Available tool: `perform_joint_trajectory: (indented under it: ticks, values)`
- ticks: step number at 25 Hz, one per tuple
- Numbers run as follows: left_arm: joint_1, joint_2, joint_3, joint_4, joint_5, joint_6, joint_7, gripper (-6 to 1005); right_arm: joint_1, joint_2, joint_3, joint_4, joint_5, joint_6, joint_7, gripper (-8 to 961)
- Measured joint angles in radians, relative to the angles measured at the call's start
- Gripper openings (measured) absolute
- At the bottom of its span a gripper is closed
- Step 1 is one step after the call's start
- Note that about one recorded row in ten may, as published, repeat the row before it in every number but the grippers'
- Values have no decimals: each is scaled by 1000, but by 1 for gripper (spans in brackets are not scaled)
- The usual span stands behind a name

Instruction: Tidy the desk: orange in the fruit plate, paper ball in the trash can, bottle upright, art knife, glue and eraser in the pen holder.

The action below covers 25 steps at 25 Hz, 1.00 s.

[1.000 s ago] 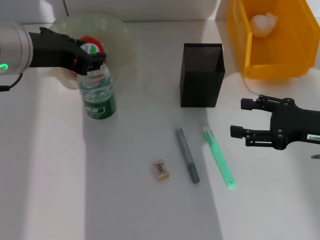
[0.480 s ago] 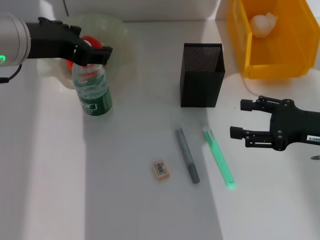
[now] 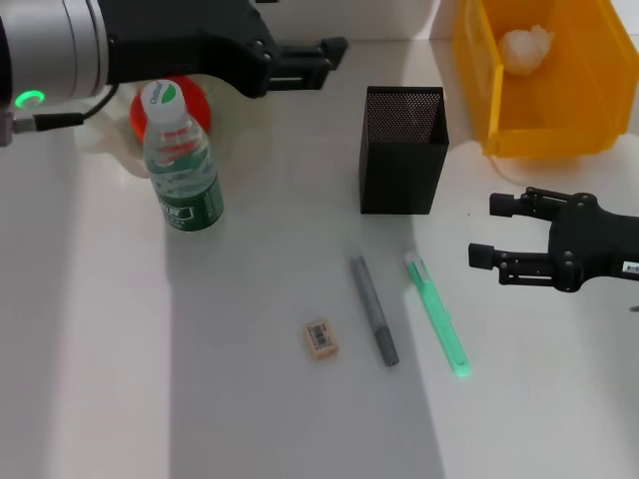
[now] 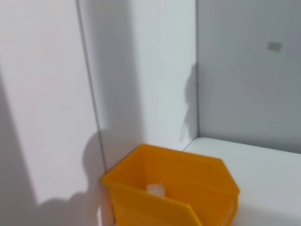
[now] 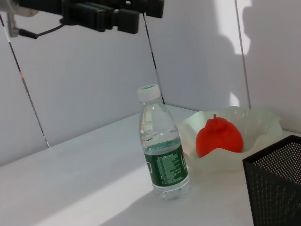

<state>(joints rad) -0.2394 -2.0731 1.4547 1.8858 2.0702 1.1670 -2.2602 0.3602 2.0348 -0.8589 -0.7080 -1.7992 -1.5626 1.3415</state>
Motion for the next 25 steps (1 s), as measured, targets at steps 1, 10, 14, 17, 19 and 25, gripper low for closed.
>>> perform_joint_trajectory:
  ticks: [1,10,14,17,19,25]
  values:
    - [12,0,6,-19,-50,-8,61,800,0,-4,1,-2,1,1,15,829]
    - [109,2,102,-454,-515,-30,718,795,-12,-45,71,-115,-5,-20,261,828]
    - [86,3,78,-676,-616,53,902,791,-4,-61,70,-262,-85,-55,504,828]
    - [36,4,0,-910,-678,161,1045,789,50,-52,65,-454,-267,-97,775,828]
    - [20,4,-20,-963,-683,184,1068,789,104,-41,64,-537,-390,-119,930,828]
    - [-21,7,-63,-1103,-677,214,1136,793,267,-28,8,-634,-613,-233,1214,828]
